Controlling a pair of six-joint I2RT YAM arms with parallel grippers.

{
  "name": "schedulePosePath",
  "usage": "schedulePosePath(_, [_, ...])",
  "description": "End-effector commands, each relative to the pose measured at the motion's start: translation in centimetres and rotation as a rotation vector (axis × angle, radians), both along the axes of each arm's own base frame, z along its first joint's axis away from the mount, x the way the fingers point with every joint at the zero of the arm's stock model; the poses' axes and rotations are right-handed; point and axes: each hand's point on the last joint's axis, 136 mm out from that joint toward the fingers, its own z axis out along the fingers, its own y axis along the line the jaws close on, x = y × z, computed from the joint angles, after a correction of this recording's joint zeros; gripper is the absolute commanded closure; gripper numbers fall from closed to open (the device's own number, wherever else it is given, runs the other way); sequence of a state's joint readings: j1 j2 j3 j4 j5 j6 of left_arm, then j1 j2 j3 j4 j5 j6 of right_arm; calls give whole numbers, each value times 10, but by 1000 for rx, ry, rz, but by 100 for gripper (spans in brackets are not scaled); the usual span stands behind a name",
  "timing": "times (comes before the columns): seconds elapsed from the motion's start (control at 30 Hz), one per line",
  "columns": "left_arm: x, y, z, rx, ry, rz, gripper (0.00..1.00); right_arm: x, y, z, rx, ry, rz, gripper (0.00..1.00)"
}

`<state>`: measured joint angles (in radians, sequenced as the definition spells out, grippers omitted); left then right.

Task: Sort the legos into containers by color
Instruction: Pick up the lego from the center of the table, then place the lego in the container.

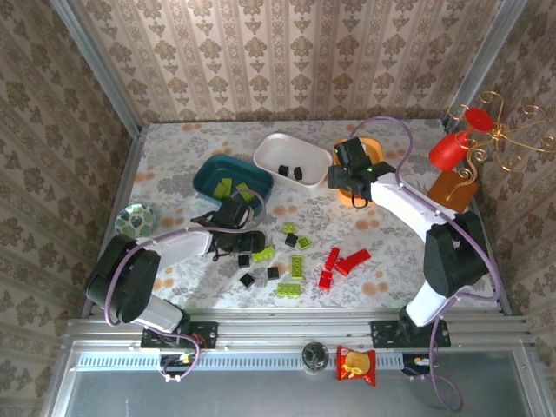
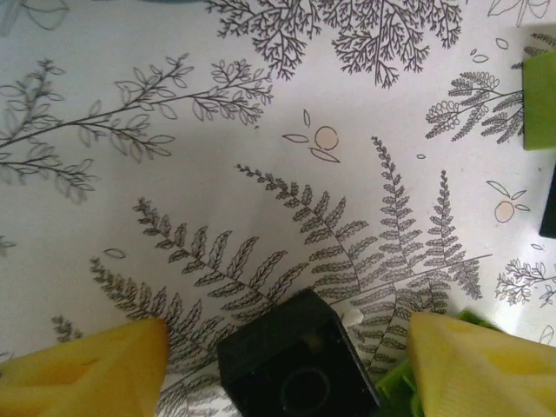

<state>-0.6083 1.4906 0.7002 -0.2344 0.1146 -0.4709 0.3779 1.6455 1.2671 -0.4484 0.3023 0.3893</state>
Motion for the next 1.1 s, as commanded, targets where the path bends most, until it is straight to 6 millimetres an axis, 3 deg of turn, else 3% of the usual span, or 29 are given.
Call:
schedulePosePath(0.0, [-6,1,-14,17,36,-2,32,-2,1,21,31,-55,8,26])
schedulePosePath(0.13, [-9,6,-17,35,39,11,39,-2,2,22,42,-62,10,26])
schedulePosePath(0.47, [-20,14,-10,30,39,32,66,-1,4,16,50,-53,3,26])
schedulePosePath(0.67, [-9,6,27,-27,-33,38,74,-5,3,18,65,-58,-6,26])
schedulePosePath(0.77, [14,-6,67,-51,-129,14,73,-11,0,21,80,-73,-13,26])
schedulePosePath(0.93, [95,-48,149,-128,-311,-35,74,-23,-3,17,107,-71,-30,26])
schedulePosePath(1.0, [129,-65,166,-119,-363,-61,74,-29,-4,14,109,-63,-31,26])
schedulePosePath(1.07, [162,-79,169,-97,-377,-76,75,-35,-6,13,108,-55,-30,26])
